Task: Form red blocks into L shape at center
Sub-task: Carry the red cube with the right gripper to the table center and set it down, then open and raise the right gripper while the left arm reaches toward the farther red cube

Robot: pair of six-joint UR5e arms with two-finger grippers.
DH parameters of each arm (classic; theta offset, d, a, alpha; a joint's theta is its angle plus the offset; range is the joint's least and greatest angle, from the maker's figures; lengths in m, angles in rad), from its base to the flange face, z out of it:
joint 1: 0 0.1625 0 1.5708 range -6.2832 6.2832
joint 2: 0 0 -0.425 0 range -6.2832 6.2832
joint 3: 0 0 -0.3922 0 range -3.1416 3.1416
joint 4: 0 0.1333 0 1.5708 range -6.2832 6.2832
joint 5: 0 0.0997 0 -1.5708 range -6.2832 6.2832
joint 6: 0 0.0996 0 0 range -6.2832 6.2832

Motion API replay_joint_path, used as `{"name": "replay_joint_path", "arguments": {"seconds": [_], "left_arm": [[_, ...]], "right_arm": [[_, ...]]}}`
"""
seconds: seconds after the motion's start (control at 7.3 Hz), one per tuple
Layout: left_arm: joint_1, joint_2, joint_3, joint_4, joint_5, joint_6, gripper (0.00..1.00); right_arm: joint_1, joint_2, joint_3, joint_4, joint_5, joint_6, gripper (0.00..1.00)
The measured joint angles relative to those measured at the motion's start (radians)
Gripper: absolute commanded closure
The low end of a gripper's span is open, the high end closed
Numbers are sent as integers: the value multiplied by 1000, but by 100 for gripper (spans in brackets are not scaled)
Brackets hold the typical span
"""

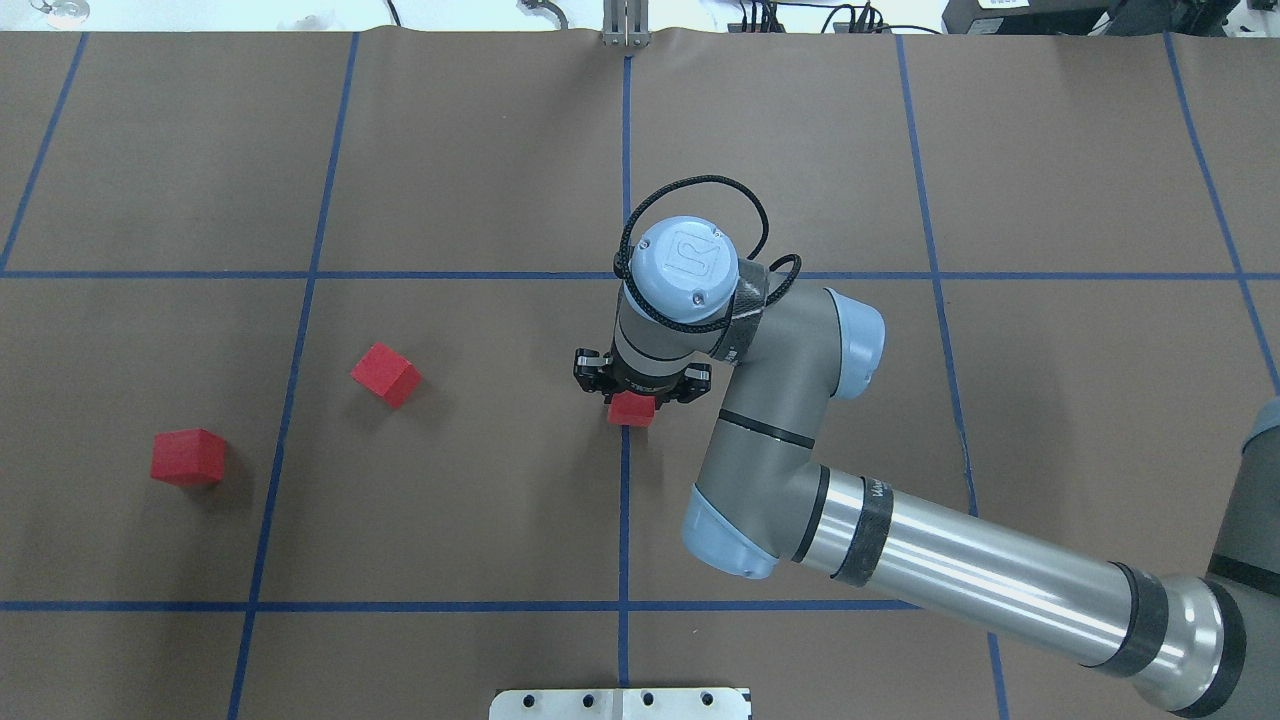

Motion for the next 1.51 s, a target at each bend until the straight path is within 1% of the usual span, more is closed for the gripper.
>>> {"name": "replay_joint_path", "arguments": {"seconds": [0.14, 0.27, 0.41, 0.55, 0.82, 0.96, 1.1, 1.23, 1.37, 1.51], "left_arm": [[0, 0, 0, 0, 0, 0, 0], [0, 0, -1, 0, 0, 0, 0], [0, 0, -2, 0, 0, 0, 0], [1, -3, -4, -1, -4, -20, 0], [36, -31, -9, -59, -42, -167, 0], [81, -39, -17, -129, -58, -312, 0], [139, -44, -36, -204, -62, -505, 0], [193, -46, -73, -254, -62, -708, 0], [244, -48, -122, -278, -62, -876, 0], [308, -71, -170, -288, -47, -1046, 0]], "right_arm": [[0, 6, -9, 0, 0, 0, 36], [0, 9, -13, 0, 0, 0, 9], [0, 11, -17, 1, 0, -1, 2], [0, 12, -21, 5, 0, -1, 1], [1, 13, -21, 14, 1, 0, 1], [10, 11, -8, 14, 8, 0, 1], [39, -3, 28, 10, 42, 0, 1], [88, -36, 77, 7, 98, -3, 1], [145, -92, 135, 9, 147, -15, 1], [205, -161, 189, 14, 186, -55, 1]]}}
